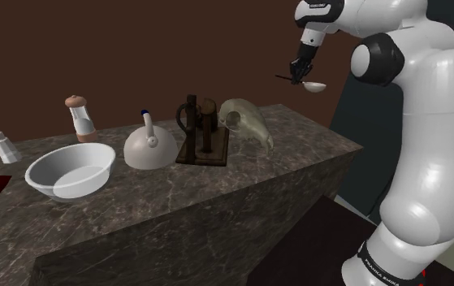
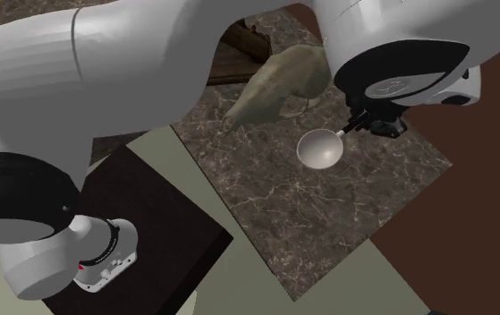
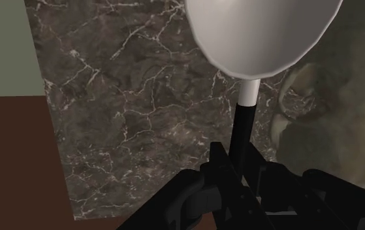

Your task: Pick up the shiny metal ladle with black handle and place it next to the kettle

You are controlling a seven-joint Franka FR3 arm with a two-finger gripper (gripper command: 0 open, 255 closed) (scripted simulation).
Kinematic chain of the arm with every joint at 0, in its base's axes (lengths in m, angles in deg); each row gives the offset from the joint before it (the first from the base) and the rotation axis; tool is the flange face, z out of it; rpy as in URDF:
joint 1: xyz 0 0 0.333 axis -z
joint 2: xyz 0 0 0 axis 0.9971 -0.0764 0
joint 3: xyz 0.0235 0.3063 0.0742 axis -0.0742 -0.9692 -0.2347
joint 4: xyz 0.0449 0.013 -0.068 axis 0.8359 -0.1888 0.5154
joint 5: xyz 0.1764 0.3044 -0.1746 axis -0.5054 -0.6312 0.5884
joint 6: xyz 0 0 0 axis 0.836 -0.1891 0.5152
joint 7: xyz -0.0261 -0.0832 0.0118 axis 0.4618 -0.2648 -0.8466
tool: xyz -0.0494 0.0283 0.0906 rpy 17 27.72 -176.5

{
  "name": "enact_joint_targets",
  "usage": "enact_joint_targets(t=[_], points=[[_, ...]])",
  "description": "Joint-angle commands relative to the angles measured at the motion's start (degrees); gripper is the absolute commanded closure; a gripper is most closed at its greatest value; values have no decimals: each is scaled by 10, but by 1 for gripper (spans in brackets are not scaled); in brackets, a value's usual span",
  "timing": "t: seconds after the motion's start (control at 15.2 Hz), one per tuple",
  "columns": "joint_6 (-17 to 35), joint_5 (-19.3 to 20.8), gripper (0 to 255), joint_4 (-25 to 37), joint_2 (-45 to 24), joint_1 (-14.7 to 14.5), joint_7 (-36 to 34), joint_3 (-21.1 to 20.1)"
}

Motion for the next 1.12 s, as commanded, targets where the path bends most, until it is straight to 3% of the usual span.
enact_joint_targets(t=[0.0, 0.13, 0.53, 1.06], points=[[-19, -2, 255, 23, -4, 4, -2, 0], [-34, -3, 255, 44, -10, 8, -4, 0], [31, 48, 255, -116, 104, -80, -72, -10], [80, 101, 255, -246, 207, -160, -184, -50]])
